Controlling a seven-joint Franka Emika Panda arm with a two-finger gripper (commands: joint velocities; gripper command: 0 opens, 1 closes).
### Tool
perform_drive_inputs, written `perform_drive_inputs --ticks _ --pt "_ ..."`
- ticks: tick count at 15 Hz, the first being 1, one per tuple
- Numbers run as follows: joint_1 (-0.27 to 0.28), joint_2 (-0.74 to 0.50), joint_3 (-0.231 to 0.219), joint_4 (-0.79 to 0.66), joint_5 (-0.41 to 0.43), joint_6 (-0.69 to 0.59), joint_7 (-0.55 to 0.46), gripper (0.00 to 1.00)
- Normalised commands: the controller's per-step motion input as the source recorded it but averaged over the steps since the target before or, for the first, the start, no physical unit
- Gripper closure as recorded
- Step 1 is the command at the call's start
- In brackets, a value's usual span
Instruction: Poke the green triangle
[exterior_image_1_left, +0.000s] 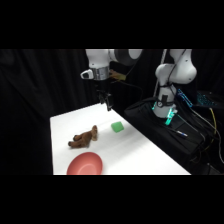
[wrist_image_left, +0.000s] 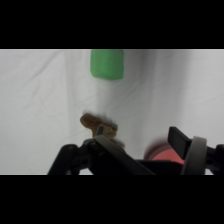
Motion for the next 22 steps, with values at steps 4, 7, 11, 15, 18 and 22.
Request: perform_drive_inputs --ticks 4,7,11,15,18,22 --pt "-0.035 -0.09 0.0 -0.09 0.045 0.05 -0.04 0.0" --pt "-0.075 -0.3 -0.044 -0.34 0.107 0.18 -0.14 0.0" --pt "-0.107 -0.39 -0.089 -0.45 0.113 0.26 -0.2 0.0" --pt "-0.089 -0.4 -0.095 -0.45 0.132 0.29 -0.27 0.29" --pt "-0.049 -0.35 -0.073 -0.42 0.152 0.29 -0.26 0.63" --pt "-0.016 -0.12 -0.055 -0.33 0.168 0.4 -0.26 1.0"
